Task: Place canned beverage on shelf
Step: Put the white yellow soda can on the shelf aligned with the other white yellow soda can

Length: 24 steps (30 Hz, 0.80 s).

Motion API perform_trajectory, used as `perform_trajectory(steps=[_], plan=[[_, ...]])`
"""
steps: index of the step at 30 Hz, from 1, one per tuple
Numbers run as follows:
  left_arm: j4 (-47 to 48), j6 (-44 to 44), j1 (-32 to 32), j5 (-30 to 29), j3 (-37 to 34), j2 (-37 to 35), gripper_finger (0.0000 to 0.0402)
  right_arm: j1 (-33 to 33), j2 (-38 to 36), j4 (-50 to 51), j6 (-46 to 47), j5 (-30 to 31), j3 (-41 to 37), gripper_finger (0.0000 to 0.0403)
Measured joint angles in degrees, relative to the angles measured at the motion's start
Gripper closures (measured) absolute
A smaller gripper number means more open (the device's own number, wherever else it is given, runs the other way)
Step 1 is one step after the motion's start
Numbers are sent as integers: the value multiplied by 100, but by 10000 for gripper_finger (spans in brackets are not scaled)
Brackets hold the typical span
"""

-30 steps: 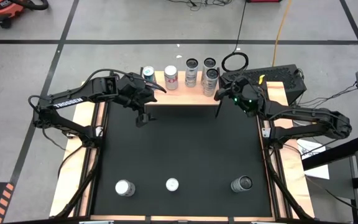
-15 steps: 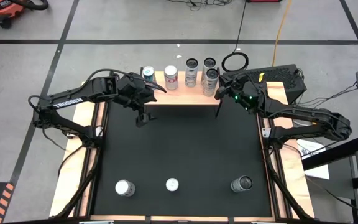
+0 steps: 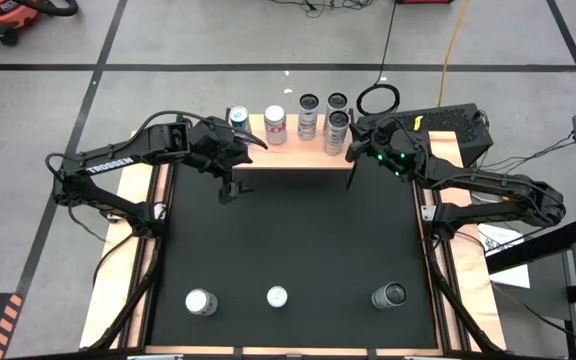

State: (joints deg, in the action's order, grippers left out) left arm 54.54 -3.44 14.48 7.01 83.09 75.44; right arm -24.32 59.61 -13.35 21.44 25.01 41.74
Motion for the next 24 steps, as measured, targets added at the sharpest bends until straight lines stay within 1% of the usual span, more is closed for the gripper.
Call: perform_trajectory(steps=[4,8,15,19,24], plan=[[0,0,2,0,-2,0,8,3,-2,16,0,22,0,403],[24,0,2,0,-2,0,8,153,-44,76,41,28,0,403],[241,2,0,0,-2,0,8,591,-261,844,297,46,0,403],[243,2,2,-2,-2,0,8,825,-278,810,379,35,0,403],[137,4,2,-2,-2,0,8,977,-23,660,515,25,2,403]])
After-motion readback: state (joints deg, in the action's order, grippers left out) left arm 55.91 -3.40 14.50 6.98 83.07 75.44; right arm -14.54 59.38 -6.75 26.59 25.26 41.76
